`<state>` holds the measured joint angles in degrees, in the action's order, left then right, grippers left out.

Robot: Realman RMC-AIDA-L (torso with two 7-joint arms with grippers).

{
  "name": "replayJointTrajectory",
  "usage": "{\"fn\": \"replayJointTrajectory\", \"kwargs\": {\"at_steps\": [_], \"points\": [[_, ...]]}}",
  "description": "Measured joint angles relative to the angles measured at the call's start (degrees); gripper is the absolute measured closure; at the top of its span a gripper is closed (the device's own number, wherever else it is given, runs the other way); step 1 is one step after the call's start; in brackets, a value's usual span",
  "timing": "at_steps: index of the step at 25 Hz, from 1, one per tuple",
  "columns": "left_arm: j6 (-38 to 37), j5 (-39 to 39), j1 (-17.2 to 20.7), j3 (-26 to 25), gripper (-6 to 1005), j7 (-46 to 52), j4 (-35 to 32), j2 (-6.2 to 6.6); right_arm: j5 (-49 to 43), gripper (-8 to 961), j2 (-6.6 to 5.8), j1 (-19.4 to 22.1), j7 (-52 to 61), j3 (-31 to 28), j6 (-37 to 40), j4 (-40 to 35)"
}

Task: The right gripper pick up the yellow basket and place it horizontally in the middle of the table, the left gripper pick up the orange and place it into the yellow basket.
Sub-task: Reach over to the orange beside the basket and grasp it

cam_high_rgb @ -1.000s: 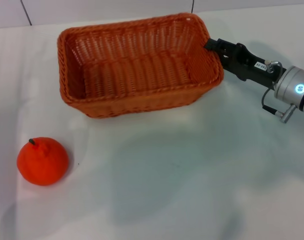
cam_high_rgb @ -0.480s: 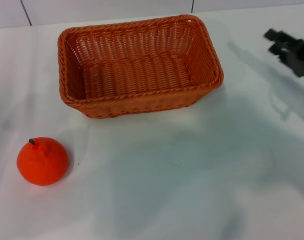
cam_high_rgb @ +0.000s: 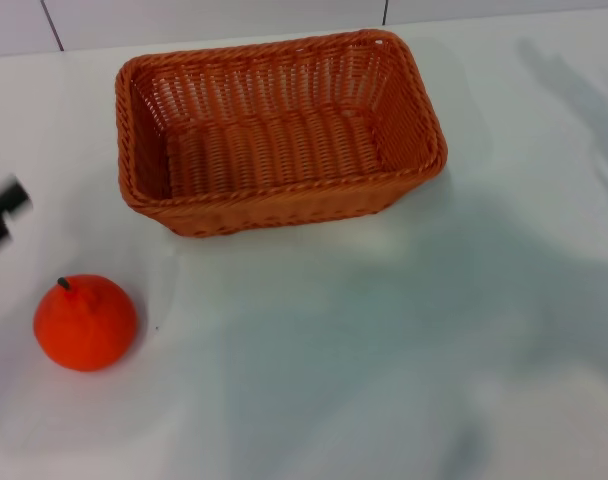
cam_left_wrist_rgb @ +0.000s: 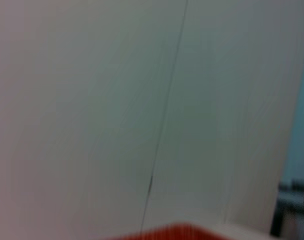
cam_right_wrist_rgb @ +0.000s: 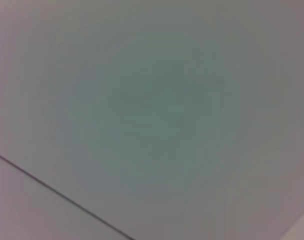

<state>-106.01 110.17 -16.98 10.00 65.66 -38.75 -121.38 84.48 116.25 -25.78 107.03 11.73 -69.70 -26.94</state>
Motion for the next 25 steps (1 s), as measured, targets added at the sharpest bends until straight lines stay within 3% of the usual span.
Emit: {"fn": "replayJointTrajectory", "kwargs": {"at_steps": [4, 9, 15, 20, 25], "points": [[1.9, 6.2, 1.6, -1.1, 399, -0.2, -2.2, -0.53, 0.0, 347, -0.3, -1.1, 0.1, -0.4, -0.3, -0.5], [6.3, 8.0, 3.4, -1.4, 393, -0.5, -3.1, -2.1, 0.1, 347, -0.29, -2.6, -0.3, -0.4, 0.5, -0.1], [7.0, 9.5, 3.9, -0.8, 386, -0.7, -1.9, -2.31, 0.1, 349, -0.11, -3.5, -0.4, -0.1, 1.8, 0.2], [6.4, 12.8, 2.6, -0.2, 207, -0.8, 0.5, -2.11, 0.0, 349, 0.2, -3.9, -0.5, 0.0, 2.6, 0.3], [11.1, 13.0, 1.5, 0.8, 113, -2.7, 4.2, -2.27, -0.1, 350, 0.81, -3.9, -0.5, 0.1, 2.3, 0.5]]}}
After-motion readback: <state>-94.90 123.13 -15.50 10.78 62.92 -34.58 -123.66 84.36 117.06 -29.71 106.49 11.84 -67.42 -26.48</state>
